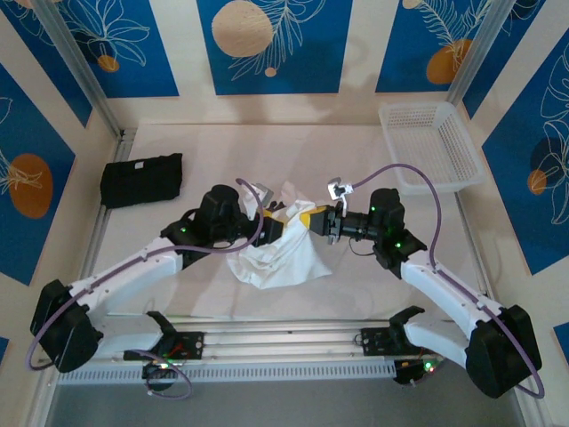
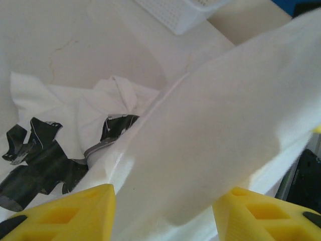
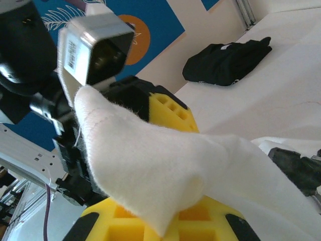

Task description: Fold the inside-out t-shirt

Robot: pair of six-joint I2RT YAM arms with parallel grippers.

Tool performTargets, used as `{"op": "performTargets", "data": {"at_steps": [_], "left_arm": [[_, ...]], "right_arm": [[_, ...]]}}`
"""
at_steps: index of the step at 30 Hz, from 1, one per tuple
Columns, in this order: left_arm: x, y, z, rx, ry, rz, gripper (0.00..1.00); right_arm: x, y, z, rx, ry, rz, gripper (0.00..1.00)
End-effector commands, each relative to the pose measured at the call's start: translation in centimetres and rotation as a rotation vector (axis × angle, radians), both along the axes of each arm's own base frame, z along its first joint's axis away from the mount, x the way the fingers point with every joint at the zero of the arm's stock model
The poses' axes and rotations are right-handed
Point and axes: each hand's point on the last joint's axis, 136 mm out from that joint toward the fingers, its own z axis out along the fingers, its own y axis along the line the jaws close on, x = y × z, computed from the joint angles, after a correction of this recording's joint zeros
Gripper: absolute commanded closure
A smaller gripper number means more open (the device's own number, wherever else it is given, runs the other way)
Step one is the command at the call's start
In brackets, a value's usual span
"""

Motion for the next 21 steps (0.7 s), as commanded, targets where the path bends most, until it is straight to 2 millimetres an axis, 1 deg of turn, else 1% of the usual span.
{"op": "performTargets", "data": {"at_steps": [1, 5, 7, 10, 12, 13, 15, 16, 17, 19, 21], "left_arm": [[0.2, -0.7, 0.7, -0.022, -0.023, -0.045, 0.51], [1.5, -0.3, -0.2, -0.026, 0.013, 0.002, 0.62], [1.9, -0.4, -0.5, -0.045, 0.028, 0.004, 0.65], [2.2, -1.2, -1.1, -0.050, 0.051, -0.023, 0.66], [2.3, -1.8, -1.2, -0.065, 0.057, -0.049, 0.73], [2.4, -2.2, -1.0, -0.081, 0.055, -0.061, 0.78], [2.3, -2.4, -0.2, -0.125, 0.058, -0.077, 0.91], [2.2, -2.3, 0.5, -0.163, 0.068, -0.083, 0.98], [2.0, -2.0, 1.6, -0.213, 0.073, -0.086, 1.00], [1.4, -1.2, 3.7, -0.323, 0.086, -0.097, 1.00], [0.4, -0.6, 5.8, -0.420, 0.093, -0.133, 1.00]], "right_arm": [[-0.6, -0.3, 0.9, 0.015, -0.024, 0.018, 1.00], [-0.9, -0.5, 0.6, -0.001, -0.032, 0.026, 1.00], [-1.0, -0.6, 0.4, -0.007, -0.042, 0.030, 1.00], [-1.2, -0.8, 0.4, -0.004, -0.055, 0.038, 1.00], [-1.1, -0.8, 0.3, 0.000, -0.055, 0.039, 1.00], [-1.0, -0.8, 0.2, 0.000, -0.052, 0.037, 1.00], [-0.7, -1.0, -0.2, -0.012, -0.037, 0.014, 1.00], [-0.3, -1.3, -0.5, -0.027, -0.026, -0.020, 1.00], [0.4, -1.8, -1.1, -0.056, -0.002, -0.079, 1.00], [1.3, -2.8, -2.0, -0.110, 0.030, -0.163, 0.99], [1.9, -3.3, -2.4, -0.135, 0.056, -0.211, 0.94]]}}
